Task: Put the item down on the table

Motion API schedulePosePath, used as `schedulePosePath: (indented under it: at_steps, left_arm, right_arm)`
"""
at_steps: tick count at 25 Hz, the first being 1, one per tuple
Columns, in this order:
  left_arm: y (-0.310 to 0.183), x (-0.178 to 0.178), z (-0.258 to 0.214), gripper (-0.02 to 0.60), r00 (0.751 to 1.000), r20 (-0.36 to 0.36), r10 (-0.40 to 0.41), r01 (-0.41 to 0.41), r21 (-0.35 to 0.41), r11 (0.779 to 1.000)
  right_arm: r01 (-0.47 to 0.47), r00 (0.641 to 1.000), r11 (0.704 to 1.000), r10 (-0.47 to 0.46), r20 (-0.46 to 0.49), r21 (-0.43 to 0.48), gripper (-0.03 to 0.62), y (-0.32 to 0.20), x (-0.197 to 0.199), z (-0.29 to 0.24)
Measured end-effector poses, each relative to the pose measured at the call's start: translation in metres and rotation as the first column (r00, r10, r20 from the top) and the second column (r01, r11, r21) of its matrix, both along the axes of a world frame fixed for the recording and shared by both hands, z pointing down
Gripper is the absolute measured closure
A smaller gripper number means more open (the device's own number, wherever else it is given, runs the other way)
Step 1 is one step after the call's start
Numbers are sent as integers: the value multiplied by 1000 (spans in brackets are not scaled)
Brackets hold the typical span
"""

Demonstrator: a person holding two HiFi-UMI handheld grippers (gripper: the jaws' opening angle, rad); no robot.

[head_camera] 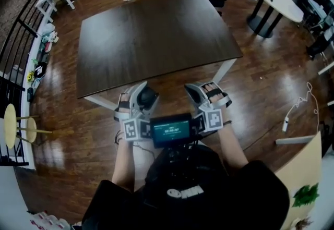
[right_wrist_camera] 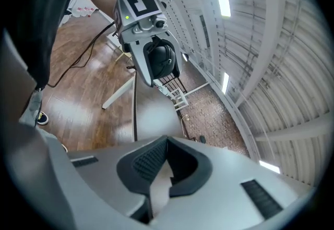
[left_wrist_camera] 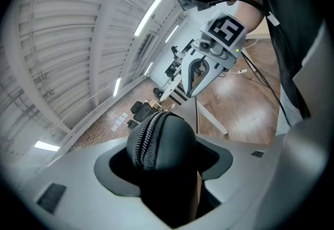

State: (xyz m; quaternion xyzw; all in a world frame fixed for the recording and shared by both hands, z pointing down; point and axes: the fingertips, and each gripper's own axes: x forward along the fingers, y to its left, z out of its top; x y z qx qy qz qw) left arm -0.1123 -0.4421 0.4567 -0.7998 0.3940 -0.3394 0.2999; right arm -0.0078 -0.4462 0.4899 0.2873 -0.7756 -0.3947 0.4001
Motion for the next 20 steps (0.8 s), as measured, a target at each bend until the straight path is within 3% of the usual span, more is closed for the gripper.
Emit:
schedulePosePath:
  at_steps: [8,20]
  left_arm:
    - [-77,15,-4,299,999,28,-39,39,7,999]
    - [-122,37,-3,299,994,93,-55,56,-14,998]
  right_arm:
    - [55,998,998,-55,36,0,589,-76,11,0]
    - [104,989,994,-102,106,-14,589,-120,22,-1]
